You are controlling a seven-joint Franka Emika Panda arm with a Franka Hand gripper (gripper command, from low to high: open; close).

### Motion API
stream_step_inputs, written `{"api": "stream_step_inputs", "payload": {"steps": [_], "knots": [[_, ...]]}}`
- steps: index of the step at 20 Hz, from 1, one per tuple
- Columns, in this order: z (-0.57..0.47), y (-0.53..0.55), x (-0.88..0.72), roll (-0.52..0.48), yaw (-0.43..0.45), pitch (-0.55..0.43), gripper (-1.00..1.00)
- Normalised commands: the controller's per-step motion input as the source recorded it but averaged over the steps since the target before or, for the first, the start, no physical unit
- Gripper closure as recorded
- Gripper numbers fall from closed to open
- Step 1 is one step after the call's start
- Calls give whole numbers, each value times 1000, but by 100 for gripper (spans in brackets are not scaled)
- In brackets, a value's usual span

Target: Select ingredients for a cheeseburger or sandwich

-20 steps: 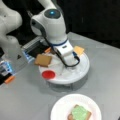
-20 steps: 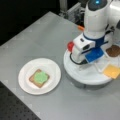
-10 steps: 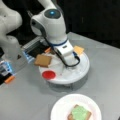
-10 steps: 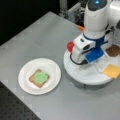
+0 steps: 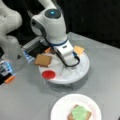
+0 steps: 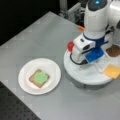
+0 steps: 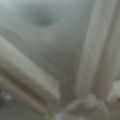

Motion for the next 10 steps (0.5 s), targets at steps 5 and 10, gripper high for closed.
{"api": "stream_step_inputs", "payload": {"steps": [5,10], "knots": [[33,102,-80,-13,-58,90,-100],[43,98,-52,-21,-20,64,-100]]}}
